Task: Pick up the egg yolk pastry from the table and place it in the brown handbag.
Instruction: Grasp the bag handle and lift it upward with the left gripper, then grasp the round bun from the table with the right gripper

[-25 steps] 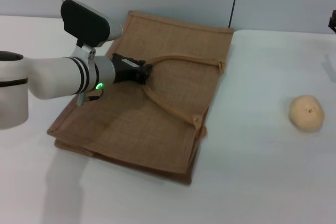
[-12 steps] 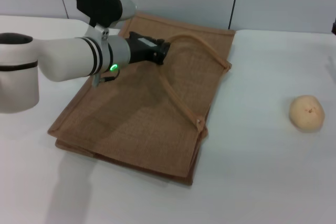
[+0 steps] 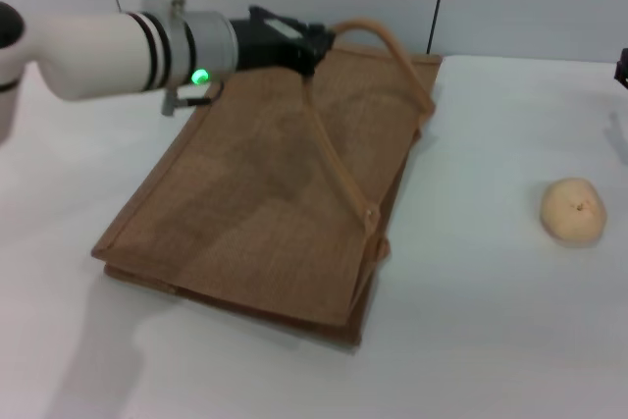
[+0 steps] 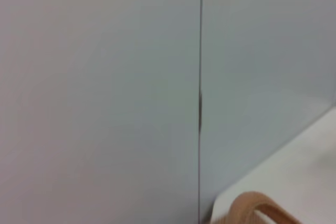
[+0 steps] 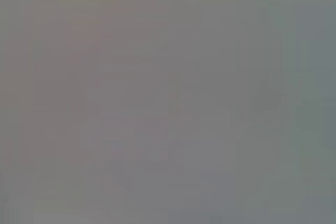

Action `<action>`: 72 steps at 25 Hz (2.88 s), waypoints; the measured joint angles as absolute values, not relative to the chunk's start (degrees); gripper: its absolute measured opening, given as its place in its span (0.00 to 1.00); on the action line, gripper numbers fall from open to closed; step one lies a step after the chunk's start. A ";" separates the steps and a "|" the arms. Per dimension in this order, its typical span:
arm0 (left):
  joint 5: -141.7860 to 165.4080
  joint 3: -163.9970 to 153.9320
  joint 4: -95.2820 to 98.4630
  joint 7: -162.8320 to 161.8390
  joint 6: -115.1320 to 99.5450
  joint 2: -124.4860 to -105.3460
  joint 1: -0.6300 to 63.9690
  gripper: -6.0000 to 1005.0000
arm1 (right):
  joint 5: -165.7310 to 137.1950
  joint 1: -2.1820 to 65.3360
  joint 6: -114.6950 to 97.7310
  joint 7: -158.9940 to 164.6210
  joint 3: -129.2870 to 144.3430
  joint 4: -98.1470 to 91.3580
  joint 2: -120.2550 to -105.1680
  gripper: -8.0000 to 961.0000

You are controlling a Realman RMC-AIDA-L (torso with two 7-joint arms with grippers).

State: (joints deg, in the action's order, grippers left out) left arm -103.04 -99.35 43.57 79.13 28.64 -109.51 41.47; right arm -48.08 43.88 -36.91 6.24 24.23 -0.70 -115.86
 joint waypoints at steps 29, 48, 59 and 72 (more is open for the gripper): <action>-43.82 -72.90 94.59 41.09 68.92 -116.10 37.03 0.12 | -99.65 37.56 -55.50 66.70 33.91 -21.02 -115.87 0.90; -43.11 -72.79 99.08 39.64 72.13 -116.12 39.01 0.12 | -130.01 34.51 -69.26 94.49 33.92 -37.35 -115.78 0.91; -42.18 -72.88 99.73 39.54 72.67 -116.19 39.21 0.12 | -131.89 33.59 -70.39 97.21 33.50 -40.48 -115.76 0.92; -42.08 -73.02 99.76 39.63 72.69 -116.19 39.16 0.12 | -133.15 32.96 -70.09 98.33 33.40 -41.33 -115.75 0.92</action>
